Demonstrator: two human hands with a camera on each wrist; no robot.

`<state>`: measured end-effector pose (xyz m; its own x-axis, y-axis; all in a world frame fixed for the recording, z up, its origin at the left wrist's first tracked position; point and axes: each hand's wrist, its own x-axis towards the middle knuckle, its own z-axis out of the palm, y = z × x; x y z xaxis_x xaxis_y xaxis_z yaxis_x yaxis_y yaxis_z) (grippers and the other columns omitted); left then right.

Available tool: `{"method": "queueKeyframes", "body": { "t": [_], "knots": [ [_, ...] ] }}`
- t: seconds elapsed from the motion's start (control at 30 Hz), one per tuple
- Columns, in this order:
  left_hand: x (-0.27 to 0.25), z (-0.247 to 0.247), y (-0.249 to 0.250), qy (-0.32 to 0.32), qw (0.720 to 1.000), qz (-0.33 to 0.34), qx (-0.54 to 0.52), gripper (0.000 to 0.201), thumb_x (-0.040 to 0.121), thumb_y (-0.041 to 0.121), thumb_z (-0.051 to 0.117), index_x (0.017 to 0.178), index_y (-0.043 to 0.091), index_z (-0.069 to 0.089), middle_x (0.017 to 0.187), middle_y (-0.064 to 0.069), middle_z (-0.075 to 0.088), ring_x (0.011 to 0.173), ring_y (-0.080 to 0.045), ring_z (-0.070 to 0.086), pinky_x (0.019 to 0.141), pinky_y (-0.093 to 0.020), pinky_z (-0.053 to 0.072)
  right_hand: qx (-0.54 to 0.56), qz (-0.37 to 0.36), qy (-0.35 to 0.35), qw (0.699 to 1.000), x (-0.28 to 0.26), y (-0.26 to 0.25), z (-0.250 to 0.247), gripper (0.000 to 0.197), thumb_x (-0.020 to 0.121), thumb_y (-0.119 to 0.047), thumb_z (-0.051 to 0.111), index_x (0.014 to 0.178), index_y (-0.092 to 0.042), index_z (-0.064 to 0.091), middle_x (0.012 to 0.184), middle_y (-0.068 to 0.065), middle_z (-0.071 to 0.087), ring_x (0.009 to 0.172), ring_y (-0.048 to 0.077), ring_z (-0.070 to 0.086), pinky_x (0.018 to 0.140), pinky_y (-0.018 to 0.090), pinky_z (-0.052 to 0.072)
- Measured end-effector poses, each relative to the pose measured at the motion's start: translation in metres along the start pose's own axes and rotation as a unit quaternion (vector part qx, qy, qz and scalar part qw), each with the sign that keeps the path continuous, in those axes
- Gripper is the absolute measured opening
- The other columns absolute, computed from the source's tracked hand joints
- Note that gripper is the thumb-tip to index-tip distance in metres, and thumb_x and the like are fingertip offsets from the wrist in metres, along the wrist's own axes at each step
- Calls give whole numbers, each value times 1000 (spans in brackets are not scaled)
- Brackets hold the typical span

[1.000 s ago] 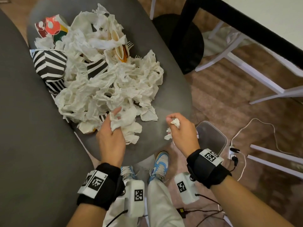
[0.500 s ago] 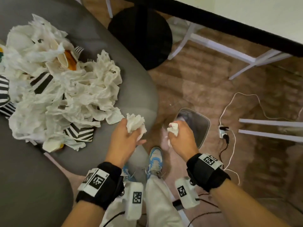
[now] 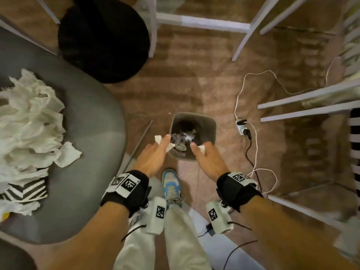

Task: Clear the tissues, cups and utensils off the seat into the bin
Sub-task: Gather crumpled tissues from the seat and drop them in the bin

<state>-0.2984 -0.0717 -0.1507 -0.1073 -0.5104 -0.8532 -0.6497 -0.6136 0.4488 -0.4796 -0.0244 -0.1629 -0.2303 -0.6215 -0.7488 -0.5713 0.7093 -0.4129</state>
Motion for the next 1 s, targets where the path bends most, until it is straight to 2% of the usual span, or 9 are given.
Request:
{"method": "queueKeyframes", "body": {
  "t": [0.13, 0.27, 0.4, 0.5, 0.57, 0.7, 0.77, 0.87, 1.0],
  "knots": [
    [36, 30, 8, -9, 994, 20, 110, 37, 99, 27, 31, 122, 9, 54, 128, -21, 54, 117, -36, 49, 100, -42, 39, -6, 35, -15, 999, 18, 21, -7, 39, 102, -26, 26, 119, -4, 52, 124, 21, 46, 118, 35, 46, 100, 39, 35],
    [62, 54, 13, 7, 990, 56, 127, 35, 94, 9, 50, 129, 13, 53, 128, -16, 57, 119, -32, 53, 98, -34, 42, -18, 42, 11, 999, 42, 43, -2, 36, 98, -9, 39, 132, -2, 48, 133, 23, 43, 121, 40, 47, 103, 39, 39],
    [90, 68, 14, 63, 989, 58, 124, 35, 84, 19, 71, 118, 14, 65, 117, -13, 67, 110, -29, 62, 96, -36, 49, -13, 27, 46, 999, 67, 62, 1, 40, 90, -13, 62, 128, -7, 53, 125, 19, 58, 115, 34, 56, 98, 39, 46],
    [108, 77, 14, 78, 986, 80, 128, 28, 81, 24, 75, 107, 18, 71, 107, -11, 70, 103, -29, 64, 91, -36, 51, -13, 17, 65, 998, 83, 69, 6, 31, 83, -18, 71, 112, -10, 64, 107, 16, 68, 101, 33, 63, 87, 38, 52],
    [119, 82, 14, 95, 980, 105, 138, 27, 82, 28, 74, 107, 21, 69, 106, -12, 70, 102, -30, 64, 87, -35, 51, -14, 1, 76, 997, 93, 71, 10, 34, 83, -18, 72, 116, -13, 64, 110, 16, 67, 103, 33, 62, 89, 39, 52],
    [132, 86, 9, 34, 976, 113, 184, 68, 83, 35, 71, 143, 26, 39, 140, -8, 51, 125, -30, 50, 103, -42, 42, -46, -34, 59, 997, 99, 72, 13, 72, 79, -19, 74, 143, -19, 40, 131, 12, 55, 118, 32, 54, 99, 40, 46],
    [124, 82, 3, -3, 979, 108, 175, 80, 84, 36, 70, 150, 28, 25, 154, -5, 32, 139, -27, 36, 113, -43, 32, -67, -36, 52, 996, 91, 71, 10, 72, 80, -18, 72, 143, -18, 39, 134, 11, 53, 121, 31, 52, 99, 39, 45],
    [87, 68, -3, -14, 982, 102, 159, 64, 89, 39, 63, 146, 33, 36, 159, -3, 23, 142, -25, 30, 112, -33, 27, -79, -32, 40, 996, 65, 59, -1, 55, 82, -16, 67, 134, -17, 50, 132, 10, 54, 117, 31, 55, 96, 35, 46],
    [16, 37, -17, 27, 990, 134, 43, 29, 92, 30, 61, 121, 26, 63, 131, -1, 56, 117, -16, 56, 100, -26, 42, -117, -75, 21, 990, 20, 19, -9, 41, 86, -19, 65, 125, -17, 55, 130, 7, 51, 113, 26, 56, 95, 35, 47]
  ]
}}
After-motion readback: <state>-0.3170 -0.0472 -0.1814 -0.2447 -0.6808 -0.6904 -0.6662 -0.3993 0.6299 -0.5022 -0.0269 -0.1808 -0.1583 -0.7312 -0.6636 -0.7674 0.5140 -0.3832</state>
